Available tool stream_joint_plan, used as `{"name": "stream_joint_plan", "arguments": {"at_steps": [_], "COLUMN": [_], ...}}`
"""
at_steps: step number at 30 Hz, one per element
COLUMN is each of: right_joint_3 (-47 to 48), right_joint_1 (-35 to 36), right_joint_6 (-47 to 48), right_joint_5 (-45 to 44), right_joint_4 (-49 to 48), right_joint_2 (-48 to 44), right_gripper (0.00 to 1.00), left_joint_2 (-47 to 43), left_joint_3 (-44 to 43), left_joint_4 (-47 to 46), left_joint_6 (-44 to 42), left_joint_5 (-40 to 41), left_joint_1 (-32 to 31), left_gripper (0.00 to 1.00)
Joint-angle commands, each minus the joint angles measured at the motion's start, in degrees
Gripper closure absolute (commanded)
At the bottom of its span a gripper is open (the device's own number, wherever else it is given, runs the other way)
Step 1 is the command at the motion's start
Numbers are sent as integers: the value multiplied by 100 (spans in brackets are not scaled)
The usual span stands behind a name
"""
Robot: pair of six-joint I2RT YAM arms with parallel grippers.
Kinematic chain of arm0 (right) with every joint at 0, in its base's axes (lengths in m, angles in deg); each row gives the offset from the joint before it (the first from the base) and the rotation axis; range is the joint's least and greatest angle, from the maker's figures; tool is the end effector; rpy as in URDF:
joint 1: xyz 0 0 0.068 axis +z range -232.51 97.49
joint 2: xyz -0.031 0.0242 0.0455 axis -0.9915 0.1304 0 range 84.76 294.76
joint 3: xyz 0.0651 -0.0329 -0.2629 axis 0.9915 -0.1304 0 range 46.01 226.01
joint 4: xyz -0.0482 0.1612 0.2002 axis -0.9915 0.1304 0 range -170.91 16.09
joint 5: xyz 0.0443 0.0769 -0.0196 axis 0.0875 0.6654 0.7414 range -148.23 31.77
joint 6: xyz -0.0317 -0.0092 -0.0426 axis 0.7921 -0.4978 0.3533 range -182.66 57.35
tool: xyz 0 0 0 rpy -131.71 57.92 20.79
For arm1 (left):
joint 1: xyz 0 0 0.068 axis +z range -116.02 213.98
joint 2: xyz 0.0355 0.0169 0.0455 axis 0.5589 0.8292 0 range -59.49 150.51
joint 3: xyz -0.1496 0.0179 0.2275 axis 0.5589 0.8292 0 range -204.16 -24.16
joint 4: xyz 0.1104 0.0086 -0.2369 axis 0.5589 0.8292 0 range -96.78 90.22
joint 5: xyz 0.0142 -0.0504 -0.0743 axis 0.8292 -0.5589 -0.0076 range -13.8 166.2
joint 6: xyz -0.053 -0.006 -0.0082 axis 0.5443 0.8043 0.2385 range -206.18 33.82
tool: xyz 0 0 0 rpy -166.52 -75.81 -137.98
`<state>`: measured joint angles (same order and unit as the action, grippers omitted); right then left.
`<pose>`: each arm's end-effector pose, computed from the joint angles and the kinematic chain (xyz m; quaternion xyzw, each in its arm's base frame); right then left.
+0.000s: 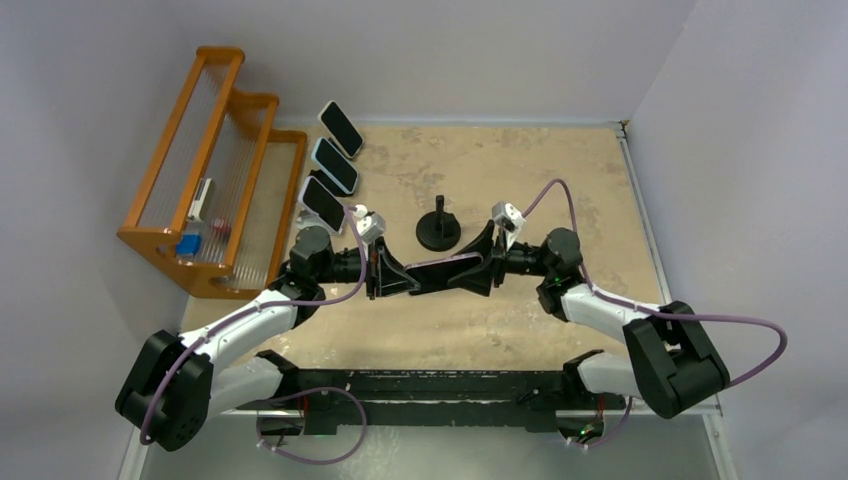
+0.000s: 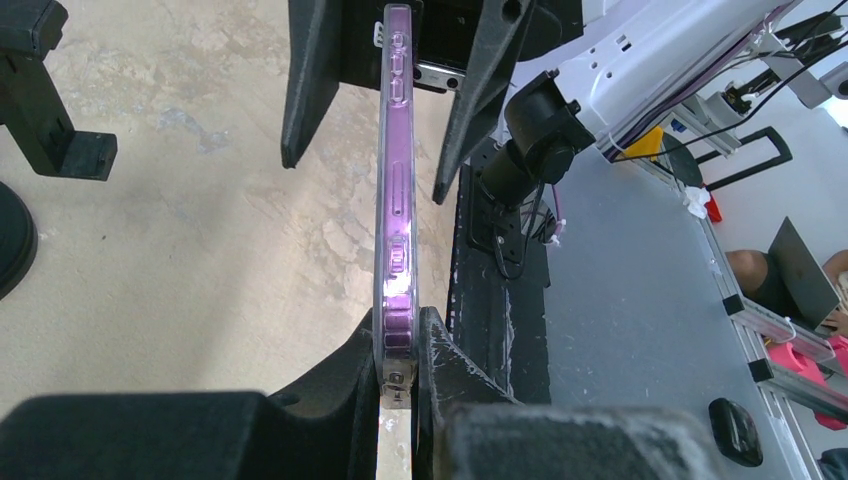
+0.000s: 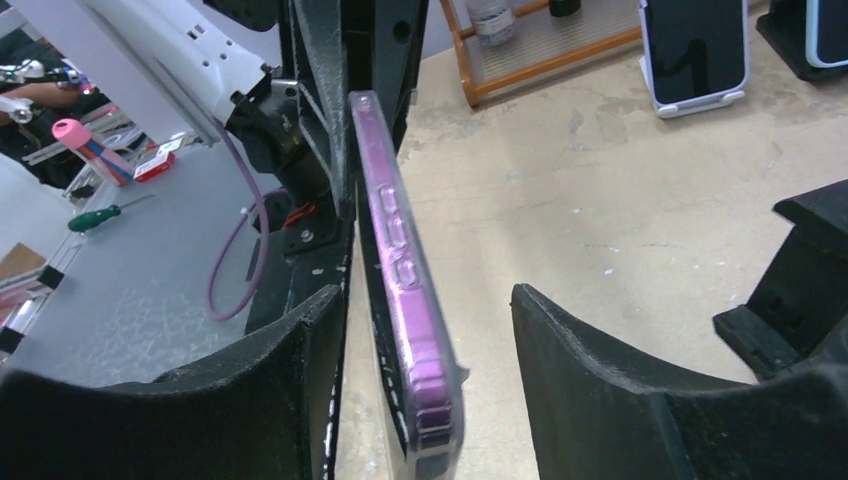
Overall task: Place the phone on the phone stand
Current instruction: Pick up the phone at the center of the board.
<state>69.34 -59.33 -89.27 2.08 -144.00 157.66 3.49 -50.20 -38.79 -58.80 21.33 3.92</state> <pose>0.2048 0.1213 0.2397 -0.3784 0.5467 0.5679 0.4851 0.1811 -0.1384 0.2413 0.3267 0.6466 -0.5860 0.3630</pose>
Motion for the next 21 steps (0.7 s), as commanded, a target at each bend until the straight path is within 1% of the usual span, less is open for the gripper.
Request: {"name": "stream_joint_plan", "arguments": {"at_steps": [1, 8, 11, 12, 14, 15, 21], "right_joint_3": [-301, -546, -558, -558, -578, -590, -634], "right_joint_1": [-13, -12, -17, -23, -23, -32, -59], "right_joint_6": [-473, -932, -961, -971, -971, -965, -813], "right_joint_5": [352, 528, 551, 559, 546, 532, 403], "right_joint_4": [-1073, -1846, -1891, -1891, -1869, -1848, -1572], "right_joint_2": [32, 165, 189, 182, 136, 110, -42], "right_gripper": [35, 35, 41, 44, 55, 57, 57], "left_joint_2": [-104, -197, -198, -200, -198, -206, -259], "left_joint_3": [-331, -314, -326, -319, -314, -314, -323], "left_joint_4": [-480, -346, -325, -324, -307, -292, -203], "left_joint_6": [-90, -127, -127, -128, -135, -136, -162], "left_joint_5": [-111, -76, -93, -94, -96, -94, -83], "left_joint_1": [-17, -15, -17, -17, -17, -17, -12], "left_gripper": [100, 100, 100, 100, 100, 100, 100]}}
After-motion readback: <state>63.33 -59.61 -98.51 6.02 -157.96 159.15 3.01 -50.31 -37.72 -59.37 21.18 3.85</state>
